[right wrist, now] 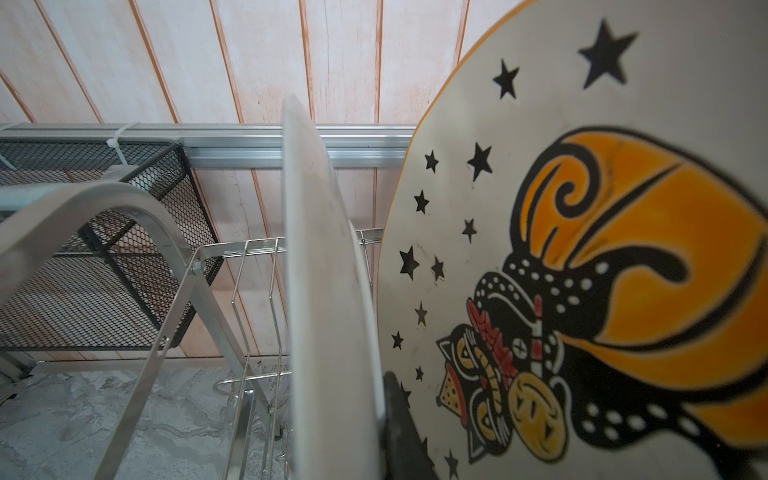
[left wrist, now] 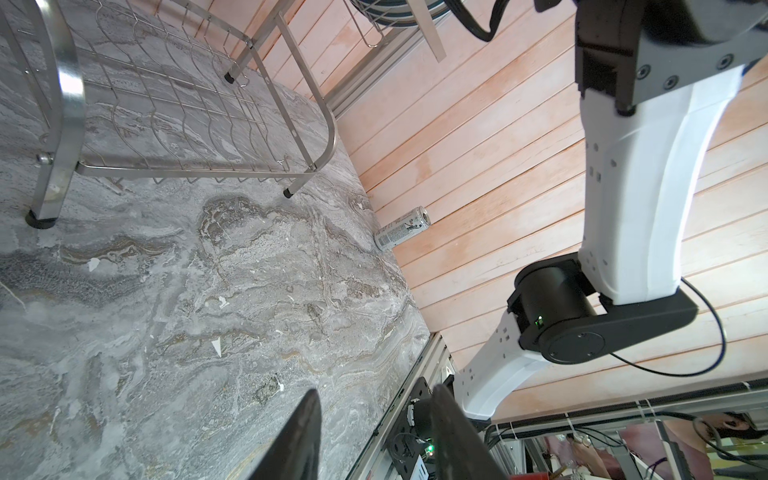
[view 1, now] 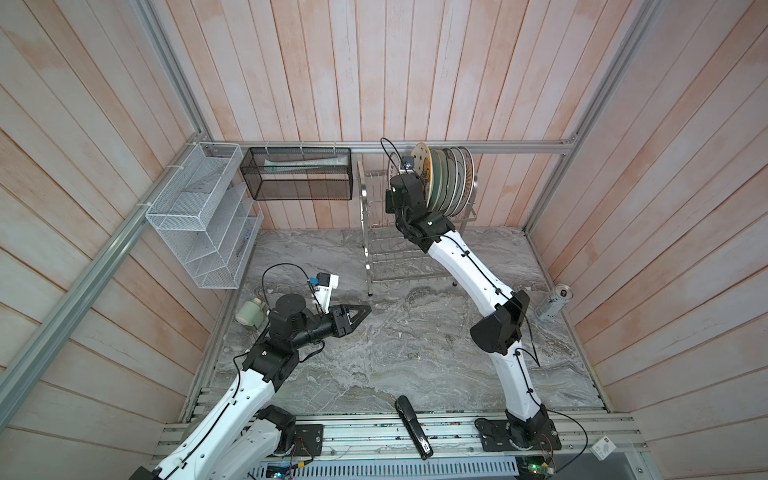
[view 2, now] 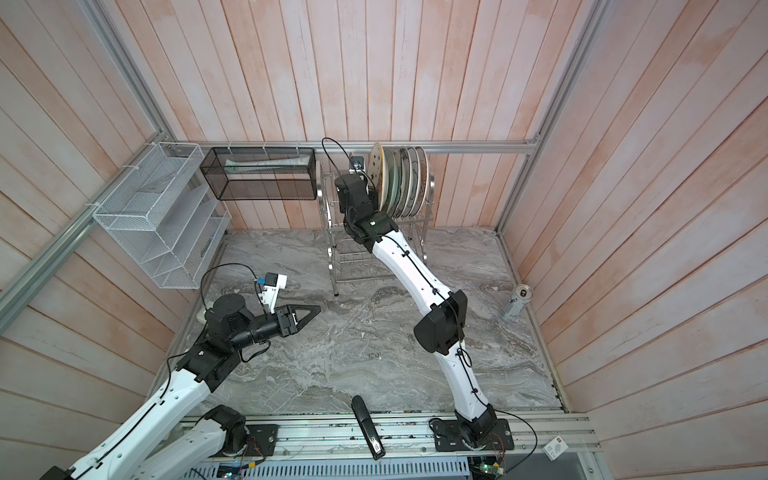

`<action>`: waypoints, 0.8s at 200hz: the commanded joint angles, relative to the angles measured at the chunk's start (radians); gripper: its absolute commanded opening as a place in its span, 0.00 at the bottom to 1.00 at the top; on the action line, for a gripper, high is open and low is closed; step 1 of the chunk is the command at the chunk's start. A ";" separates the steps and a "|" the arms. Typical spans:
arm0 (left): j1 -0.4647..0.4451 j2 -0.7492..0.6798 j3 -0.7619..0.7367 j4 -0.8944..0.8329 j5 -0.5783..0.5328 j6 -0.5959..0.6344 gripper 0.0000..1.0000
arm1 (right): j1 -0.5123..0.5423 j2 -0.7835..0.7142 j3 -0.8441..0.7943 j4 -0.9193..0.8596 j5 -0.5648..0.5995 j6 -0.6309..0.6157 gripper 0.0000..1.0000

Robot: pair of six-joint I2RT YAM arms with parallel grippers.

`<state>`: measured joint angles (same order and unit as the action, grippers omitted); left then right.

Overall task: Load the plates into the dish rack
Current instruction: 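Lower the sunburst plate into the rack slot beside the star plate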

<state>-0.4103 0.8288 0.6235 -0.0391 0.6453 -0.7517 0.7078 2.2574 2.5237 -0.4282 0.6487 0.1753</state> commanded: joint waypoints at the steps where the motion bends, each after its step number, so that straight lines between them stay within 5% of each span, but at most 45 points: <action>1: 0.005 -0.011 -0.005 -0.007 -0.015 0.020 0.45 | -0.001 -0.003 0.030 -0.012 -0.034 0.004 0.15; 160: 0.013 -0.015 -0.005 -0.015 -0.012 0.025 0.45 | 0.023 -0.028 0.023 0.006 -0.046 -0.026 0.36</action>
<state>-0.4038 0.8223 0.6235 -0.0498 0.6456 -0.7494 0.7189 2.2574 2.5237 -0.4274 0.6079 0.1608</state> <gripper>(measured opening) 0.448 0.344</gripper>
